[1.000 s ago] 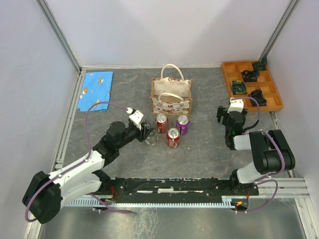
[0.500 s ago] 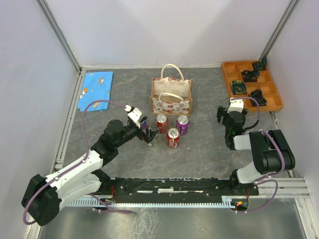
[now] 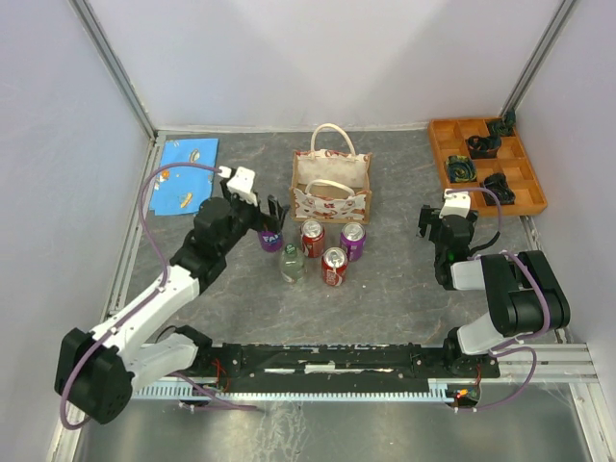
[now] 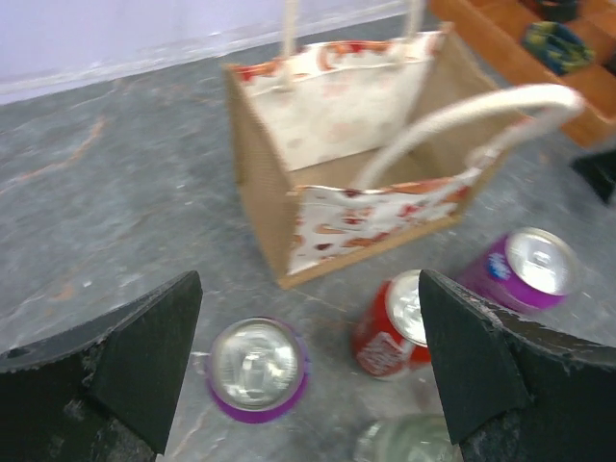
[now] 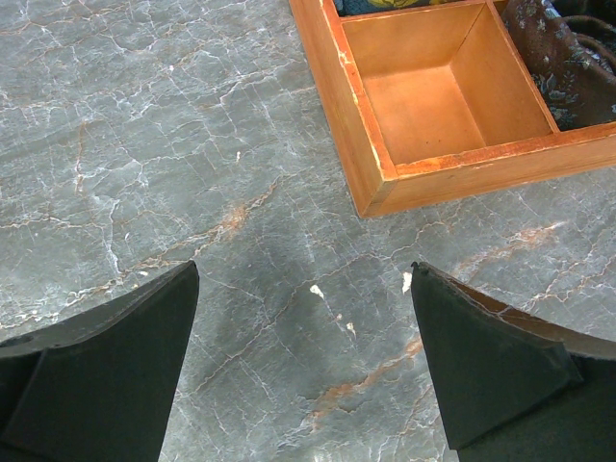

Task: Take the beverage out of the canvas bag

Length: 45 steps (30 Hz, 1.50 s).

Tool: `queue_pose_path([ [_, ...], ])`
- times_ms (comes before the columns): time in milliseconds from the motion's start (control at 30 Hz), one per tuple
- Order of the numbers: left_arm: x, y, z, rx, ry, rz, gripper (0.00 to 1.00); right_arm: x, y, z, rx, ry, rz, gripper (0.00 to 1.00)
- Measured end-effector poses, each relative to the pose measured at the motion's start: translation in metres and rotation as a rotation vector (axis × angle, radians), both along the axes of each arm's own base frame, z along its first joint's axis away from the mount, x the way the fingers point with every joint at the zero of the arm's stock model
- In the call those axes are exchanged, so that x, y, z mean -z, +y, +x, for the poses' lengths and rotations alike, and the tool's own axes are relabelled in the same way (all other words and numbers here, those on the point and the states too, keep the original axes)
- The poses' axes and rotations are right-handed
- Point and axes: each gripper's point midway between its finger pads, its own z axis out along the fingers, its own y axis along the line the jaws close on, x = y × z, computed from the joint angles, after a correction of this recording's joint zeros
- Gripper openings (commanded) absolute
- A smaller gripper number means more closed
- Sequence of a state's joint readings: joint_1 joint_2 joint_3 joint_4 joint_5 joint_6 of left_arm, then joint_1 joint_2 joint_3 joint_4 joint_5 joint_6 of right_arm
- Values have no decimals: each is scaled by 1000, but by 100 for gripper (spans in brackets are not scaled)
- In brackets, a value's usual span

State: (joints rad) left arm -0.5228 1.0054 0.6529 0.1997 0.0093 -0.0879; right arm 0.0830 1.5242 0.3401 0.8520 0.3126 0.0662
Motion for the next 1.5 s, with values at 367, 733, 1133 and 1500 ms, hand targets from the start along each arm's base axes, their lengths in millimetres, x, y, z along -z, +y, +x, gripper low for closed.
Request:
queue_pose_path([
  [367, 46, 121, 67, -441, 169, -58, 99, 0, 0, 0, 0, 0, 0, 99],
  [733, 90, 203, 88, -787, 230, -9, 99, 0, 0, 0, 0, 0, 0, 99],
  [1133, 105, 227, 98, -949, 335, 51, 99, 0, 0, 0, 0, 0, 0, 99],
  [1500, 95, 230, 92, -960, 291, 33, 99, 0, 0, 0, 0, 0, 0, 99],
])
